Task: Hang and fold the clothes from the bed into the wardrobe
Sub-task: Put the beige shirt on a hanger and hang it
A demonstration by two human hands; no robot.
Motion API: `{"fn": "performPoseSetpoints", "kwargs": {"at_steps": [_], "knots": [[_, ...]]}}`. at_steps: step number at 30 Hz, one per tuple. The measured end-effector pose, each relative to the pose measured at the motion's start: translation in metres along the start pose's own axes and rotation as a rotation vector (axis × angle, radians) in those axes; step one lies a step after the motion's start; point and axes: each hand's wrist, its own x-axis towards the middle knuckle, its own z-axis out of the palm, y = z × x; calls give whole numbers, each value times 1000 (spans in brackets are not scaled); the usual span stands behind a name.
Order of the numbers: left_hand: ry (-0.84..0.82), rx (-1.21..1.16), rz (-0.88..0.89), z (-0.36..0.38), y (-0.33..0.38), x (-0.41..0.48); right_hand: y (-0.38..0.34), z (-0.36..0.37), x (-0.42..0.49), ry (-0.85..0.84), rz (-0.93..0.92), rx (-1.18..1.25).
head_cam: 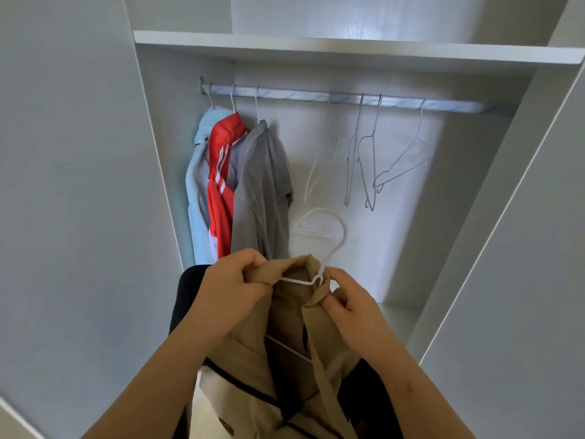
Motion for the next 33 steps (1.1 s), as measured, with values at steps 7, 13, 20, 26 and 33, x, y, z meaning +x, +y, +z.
{"fn": "performPoseSetpoints", "kwargs": {"at_steps": [7, 13, 20, 26, 33], "knots": [[-272, 110, 244, 1, 5, -17, 14, -10, 11, 178, 224, -12], [-967, 71, -30, 34, -14, -16, 12, -19, 16, 229, 255, -52], [-537, 130, -53, 51, -29, -7, 3, -38, 22, 283, 212, 21], [-531, 178, 118, 51, -18, 1, 8, -37, 16, 280, 246, 69], [-174, 686, 207, 52, -15, 25, 6, -25, 11, 195, 215, 84]]}}
